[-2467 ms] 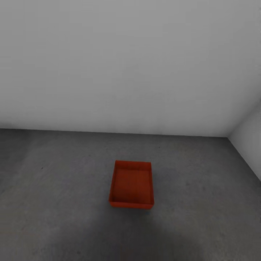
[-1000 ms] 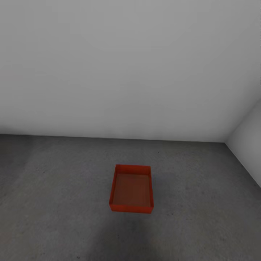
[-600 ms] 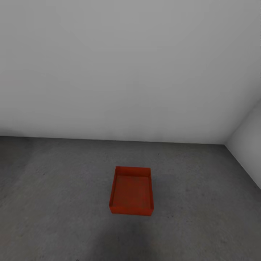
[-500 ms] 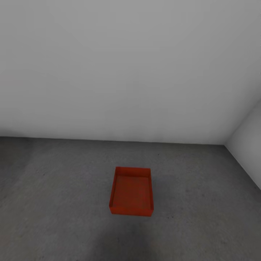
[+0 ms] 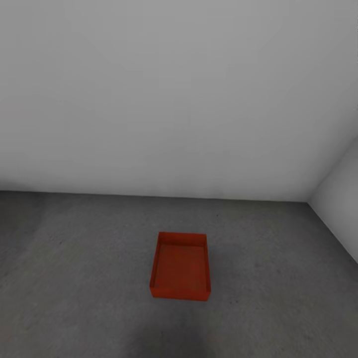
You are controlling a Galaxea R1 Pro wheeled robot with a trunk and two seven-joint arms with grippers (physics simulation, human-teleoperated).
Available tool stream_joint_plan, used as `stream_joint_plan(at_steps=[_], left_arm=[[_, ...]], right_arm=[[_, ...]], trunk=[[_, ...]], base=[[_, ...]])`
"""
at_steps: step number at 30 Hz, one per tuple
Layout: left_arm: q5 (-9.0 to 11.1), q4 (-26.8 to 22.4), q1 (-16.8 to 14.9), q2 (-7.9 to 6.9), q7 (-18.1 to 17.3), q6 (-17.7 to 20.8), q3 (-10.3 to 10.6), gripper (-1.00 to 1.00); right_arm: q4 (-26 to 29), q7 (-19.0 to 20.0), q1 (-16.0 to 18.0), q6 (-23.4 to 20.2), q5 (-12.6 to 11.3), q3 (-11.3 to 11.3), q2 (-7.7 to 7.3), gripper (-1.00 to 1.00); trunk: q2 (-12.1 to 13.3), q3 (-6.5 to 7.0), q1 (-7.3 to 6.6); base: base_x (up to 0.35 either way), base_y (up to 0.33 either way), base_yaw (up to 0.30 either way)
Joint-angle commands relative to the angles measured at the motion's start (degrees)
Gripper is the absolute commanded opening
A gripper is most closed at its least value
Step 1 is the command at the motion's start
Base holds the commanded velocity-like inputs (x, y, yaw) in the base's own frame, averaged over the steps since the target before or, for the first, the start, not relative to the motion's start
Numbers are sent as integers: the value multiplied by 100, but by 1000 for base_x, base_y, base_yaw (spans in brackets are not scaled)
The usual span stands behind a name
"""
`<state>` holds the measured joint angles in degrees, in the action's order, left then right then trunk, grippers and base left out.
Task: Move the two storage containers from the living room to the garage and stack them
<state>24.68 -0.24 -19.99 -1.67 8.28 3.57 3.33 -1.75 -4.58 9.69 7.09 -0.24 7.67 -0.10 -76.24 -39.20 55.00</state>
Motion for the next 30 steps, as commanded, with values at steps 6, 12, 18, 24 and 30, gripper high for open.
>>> stream_joint_plan(at_steps=[6, 12, 18, 24, 30], left_arm=[[37, -3, -3, 0, 16, 23, 36, 100], [37, -3, 0, 0, 16, 26, 36, 100], [37, -3, -1, 0, 16, 22, 36, 100], [37, -3, 0, 0, 16, 23, 36, 100], [37, -3, -3, 0, 16, 21, 36, 100]], right_arm=[[-19, -18, 7, 30, -2, 48, 1, 100], [-19, -23, 7, 37, -2, 45, 1, 100], [-19, -18, 7, 38, -2, 42, 1, 100], [-19, -23, 7, 58, 0, 44, -12, 100], [-19, -24, 7, 71, 6, 49, -17, 100]], trunk=[[-2, 52, 0], [-2, 107, 0], [-2, 163, 0], [-2, 218, 0], [-2, 274, 0]], base=[[0, 0, 0], [0, 0, 0], [0, 0, 0], [0, 0, 0], [0, 0, 0]])
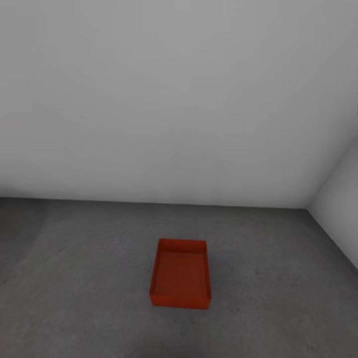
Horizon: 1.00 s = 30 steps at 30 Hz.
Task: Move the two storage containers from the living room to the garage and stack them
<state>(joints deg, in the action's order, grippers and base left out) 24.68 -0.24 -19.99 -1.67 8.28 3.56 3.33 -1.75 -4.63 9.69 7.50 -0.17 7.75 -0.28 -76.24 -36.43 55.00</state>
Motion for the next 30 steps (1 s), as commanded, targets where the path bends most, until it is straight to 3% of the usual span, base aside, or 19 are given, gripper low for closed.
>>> stream_joint_plan(at_steps=[1, 30], left_arm=[[37, -3, -3, 0, 16, 22, 36, 100], [37, -3, -3, 0, 16, 23, 36, 100]], right_arm=[[-19, -18, 7, 28, -1, 41, 3, 100], [-10, -36, 7, 60, 29, 42, 7, 100]], trunk=[[-2, 5, 0], [-2, 273, 0]], base=[[0, 0, 0], [0, 0, 0]])
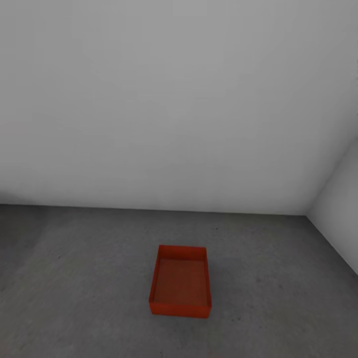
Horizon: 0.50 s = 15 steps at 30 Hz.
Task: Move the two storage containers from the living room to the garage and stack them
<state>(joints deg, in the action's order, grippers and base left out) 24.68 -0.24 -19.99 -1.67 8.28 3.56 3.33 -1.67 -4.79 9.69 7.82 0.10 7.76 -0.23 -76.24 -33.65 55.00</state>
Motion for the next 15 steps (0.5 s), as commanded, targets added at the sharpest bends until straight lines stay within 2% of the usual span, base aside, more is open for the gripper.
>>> stream_joint_plan(at_steps=[1, 15], left_arm=[[37, -3, -3, 0, 16, 22, 36, 100], [37, -3, -1, 0, 16, 24, 36, 100]], right_arm=[[-18, -21, 7, 29, 5, 43, -5, 100], [-11, -18, 7, 34, 4, 44, -28, 100]], trunk=[[-3, 5, 0], [-3, 134, 0]], base=[[0, 0, 0], [0, 0, 0]])
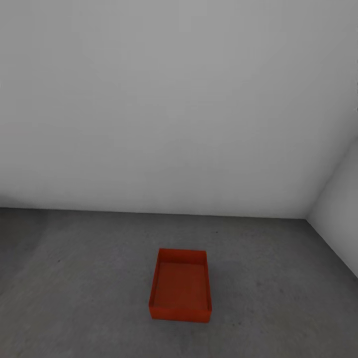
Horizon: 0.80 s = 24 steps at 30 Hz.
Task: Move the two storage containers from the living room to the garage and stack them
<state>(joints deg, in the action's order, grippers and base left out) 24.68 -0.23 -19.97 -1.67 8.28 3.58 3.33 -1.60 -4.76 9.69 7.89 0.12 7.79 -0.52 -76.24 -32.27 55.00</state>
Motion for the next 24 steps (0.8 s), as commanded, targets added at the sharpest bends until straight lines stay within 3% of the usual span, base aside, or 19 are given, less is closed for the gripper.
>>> stream_joint_plan(at_steps=[1, 24], left_arm=[[37, -3, -4, 0, 16, 22, 36, 100], [110, 6, -2, 21, 16, 33, 25, 100]], right_arm=[[-19, -20, 7, 29, -3, 39, -3, 100], [-24, -21, 7, 121, -94, 36, -28, 100]], trunk=[[-3, 5, 0], [-3, 217, 0]], base=[[0, 0, 0], [0, 0, 0]])
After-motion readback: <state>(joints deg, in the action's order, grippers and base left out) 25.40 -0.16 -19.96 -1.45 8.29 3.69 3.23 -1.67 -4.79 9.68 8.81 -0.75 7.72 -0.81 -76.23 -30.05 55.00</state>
